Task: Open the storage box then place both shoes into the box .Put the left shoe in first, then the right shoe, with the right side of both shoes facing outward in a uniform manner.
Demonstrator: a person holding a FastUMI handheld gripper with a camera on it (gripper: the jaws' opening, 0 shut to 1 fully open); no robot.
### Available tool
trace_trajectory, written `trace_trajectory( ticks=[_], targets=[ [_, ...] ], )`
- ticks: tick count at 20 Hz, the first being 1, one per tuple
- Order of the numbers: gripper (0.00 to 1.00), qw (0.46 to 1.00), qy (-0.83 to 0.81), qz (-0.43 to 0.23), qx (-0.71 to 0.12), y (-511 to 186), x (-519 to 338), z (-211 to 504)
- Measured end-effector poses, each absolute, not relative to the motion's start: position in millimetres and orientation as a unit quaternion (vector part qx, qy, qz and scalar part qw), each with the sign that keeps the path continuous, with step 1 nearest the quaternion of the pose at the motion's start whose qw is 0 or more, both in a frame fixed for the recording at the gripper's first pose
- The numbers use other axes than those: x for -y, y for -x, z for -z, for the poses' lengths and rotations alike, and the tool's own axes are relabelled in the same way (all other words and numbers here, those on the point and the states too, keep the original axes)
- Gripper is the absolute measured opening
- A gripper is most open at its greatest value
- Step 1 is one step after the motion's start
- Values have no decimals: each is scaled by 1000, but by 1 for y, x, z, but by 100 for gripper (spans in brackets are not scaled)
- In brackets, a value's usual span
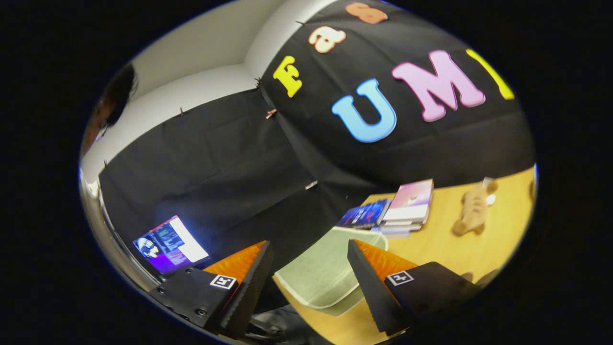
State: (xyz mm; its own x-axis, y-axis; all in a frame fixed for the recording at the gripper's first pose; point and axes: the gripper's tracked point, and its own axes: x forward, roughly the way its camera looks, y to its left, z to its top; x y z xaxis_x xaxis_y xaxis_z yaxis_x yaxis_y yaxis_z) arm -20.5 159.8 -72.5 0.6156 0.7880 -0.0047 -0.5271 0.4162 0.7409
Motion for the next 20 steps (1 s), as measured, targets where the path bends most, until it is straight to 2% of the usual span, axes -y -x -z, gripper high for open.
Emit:
trace_trajectory(
  ticks=[5, 10, 20],
  targets=[
    [97, 743, -448, -428, -252, 18, -188, 118],
    [97, 668, -511, -427, -332, 18, -208, 183],
    [97, 566, -607, -393, -396, 6, -229, 249]
  ],
)
